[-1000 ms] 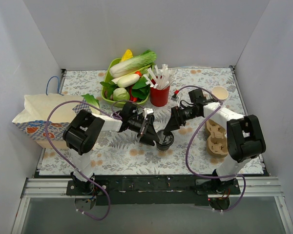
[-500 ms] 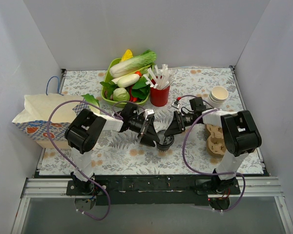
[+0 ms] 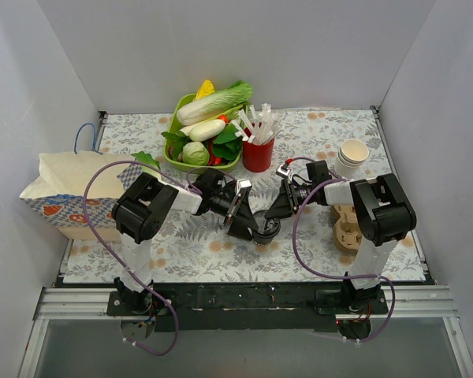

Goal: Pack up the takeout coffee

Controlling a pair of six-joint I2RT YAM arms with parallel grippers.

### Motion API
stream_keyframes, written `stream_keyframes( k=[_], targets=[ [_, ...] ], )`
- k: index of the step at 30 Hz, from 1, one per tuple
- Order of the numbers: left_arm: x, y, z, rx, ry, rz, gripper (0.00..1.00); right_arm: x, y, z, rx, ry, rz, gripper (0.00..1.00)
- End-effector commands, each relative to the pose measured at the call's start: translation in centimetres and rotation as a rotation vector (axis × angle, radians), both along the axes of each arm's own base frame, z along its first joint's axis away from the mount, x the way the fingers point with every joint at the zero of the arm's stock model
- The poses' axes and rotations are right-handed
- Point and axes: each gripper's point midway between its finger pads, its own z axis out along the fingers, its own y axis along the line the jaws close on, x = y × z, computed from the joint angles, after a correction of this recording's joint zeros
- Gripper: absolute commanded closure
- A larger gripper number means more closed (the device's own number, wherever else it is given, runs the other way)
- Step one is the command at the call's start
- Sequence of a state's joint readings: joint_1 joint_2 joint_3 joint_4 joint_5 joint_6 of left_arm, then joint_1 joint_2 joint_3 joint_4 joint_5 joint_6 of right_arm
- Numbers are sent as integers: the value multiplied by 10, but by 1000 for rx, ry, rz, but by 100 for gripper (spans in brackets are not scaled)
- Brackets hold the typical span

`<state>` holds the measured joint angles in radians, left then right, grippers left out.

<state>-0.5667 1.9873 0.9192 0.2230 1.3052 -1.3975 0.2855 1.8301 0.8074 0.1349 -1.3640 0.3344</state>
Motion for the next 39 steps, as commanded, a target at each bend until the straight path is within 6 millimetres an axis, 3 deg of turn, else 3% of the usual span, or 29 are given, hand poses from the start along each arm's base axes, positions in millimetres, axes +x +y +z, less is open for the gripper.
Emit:
stream_keyframes(
  k=[1,13,21,26,32,35,39],
  targets=[
    [24,5,-40,96,-21,126,7,-15,-1,-27,-61,102,-8,33],
    [16,11,-56,103,17,136,8,-18,-1,-40,-132,104,-35,35],
    [21,12,-59,-1,-220,128,9,-12,0,-41,-135,45,-30,35],
    [34,3,-32,-57,-291,132,6,-5,1,-39,-136,9,-18,35],
    [31,-1,24,-161,-273,139,2,-6,2,-34,-130,29,-9,36],
    [26,-1,32,-169,-293,135,2,-2,3,-29,-128,13,-13,36],
    [23,-4,25,-133,-313,135,2,4,5,-26,-130,5,-17,36]
  ],
)
